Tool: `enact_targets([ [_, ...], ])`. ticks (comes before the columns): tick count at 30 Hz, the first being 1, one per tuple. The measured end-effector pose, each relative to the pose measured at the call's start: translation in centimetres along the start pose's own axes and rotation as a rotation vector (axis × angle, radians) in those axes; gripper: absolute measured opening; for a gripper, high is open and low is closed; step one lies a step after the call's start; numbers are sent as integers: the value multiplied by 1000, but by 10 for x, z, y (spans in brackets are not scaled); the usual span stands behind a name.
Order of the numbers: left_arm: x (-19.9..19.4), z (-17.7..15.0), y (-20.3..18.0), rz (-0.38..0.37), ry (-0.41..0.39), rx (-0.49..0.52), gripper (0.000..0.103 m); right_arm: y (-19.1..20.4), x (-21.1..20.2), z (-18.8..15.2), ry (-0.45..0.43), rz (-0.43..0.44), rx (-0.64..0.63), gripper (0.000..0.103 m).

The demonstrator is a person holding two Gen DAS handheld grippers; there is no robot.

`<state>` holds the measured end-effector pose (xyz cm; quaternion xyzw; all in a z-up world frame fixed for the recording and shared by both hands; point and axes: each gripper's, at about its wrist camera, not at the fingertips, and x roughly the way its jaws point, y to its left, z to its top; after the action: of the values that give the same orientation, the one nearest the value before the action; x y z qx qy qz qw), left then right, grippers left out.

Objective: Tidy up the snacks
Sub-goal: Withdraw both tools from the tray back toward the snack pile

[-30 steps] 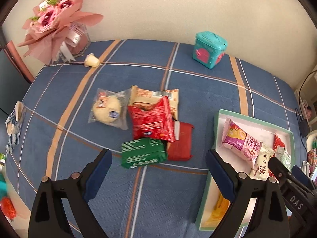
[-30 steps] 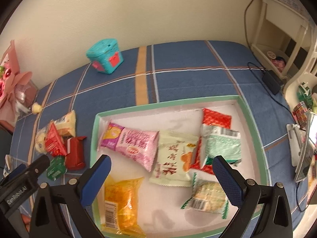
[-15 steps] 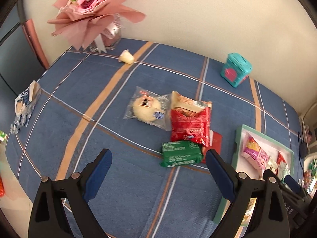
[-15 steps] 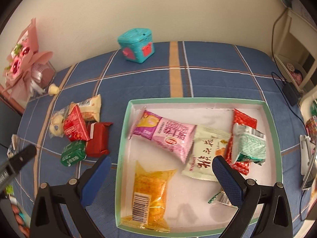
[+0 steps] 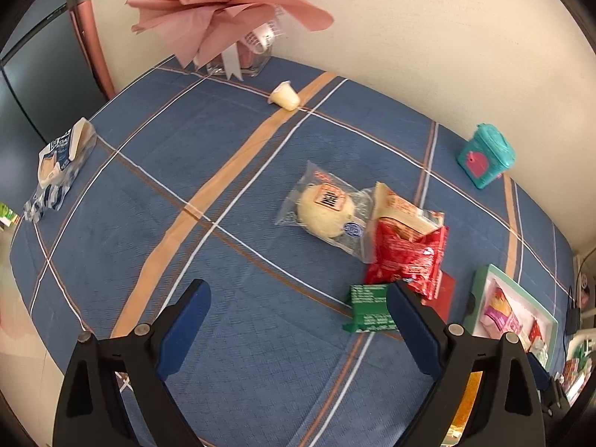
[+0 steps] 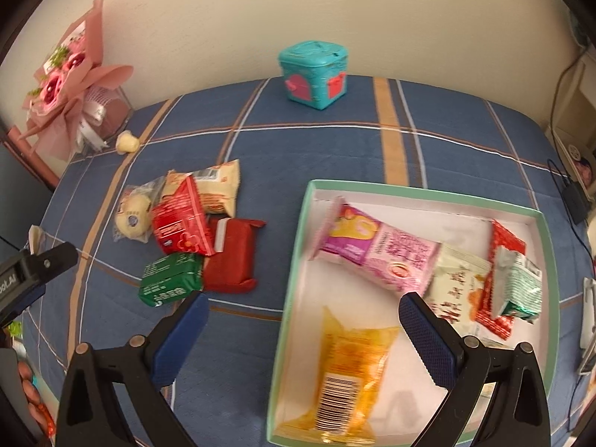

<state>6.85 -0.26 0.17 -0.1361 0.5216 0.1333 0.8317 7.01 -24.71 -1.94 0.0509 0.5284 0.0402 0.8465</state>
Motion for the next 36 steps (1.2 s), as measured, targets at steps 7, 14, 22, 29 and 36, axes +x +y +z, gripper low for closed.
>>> enact_targets([
  [7,10,7,13,-1,24,-41,95,20,10,1,8,16,-40,103],
  [14,19,11,18,10,39,-48,95,39,18,2,9,26,-66,103],
  [22,29,19,22,30,48,-29,95,55,24,7,-12,15,-83,103],
  [29,38,26,25,49,51,-17,95,65,35,11,2,26,-95,103],
  [36,44,33,22,37,31,20,95,80,47,13,17,17,-151,103],
])
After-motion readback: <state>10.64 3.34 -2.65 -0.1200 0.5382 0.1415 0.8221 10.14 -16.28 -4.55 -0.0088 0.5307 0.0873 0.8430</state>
